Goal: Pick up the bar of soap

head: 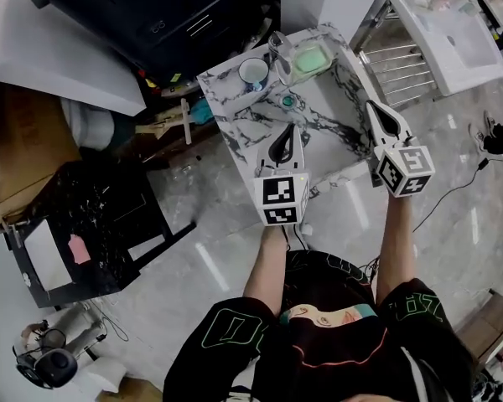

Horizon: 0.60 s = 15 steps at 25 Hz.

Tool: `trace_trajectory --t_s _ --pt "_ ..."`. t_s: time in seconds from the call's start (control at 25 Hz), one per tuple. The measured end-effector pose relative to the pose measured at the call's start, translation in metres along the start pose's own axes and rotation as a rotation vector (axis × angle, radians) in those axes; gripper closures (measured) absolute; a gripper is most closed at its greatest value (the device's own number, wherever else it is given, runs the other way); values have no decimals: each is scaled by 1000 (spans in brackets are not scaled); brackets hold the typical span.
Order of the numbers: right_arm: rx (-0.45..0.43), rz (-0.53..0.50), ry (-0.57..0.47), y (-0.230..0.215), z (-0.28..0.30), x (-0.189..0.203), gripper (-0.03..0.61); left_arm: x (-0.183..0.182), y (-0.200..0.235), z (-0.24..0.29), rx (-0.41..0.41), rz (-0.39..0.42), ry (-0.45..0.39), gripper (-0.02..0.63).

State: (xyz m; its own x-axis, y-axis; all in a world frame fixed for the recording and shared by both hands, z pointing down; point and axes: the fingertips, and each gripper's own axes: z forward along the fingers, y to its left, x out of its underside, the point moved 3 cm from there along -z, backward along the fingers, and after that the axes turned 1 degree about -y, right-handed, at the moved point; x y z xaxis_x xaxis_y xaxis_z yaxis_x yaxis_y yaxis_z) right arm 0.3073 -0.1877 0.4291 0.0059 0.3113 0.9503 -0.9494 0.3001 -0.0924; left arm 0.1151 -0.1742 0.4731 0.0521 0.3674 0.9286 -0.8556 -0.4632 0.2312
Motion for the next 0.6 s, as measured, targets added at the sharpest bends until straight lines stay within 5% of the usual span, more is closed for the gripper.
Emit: trace_trajectory --t_s 0.6 --pt "-57 -177 126 -1 62 1 572 6 38 31 -9 -74 22 605"
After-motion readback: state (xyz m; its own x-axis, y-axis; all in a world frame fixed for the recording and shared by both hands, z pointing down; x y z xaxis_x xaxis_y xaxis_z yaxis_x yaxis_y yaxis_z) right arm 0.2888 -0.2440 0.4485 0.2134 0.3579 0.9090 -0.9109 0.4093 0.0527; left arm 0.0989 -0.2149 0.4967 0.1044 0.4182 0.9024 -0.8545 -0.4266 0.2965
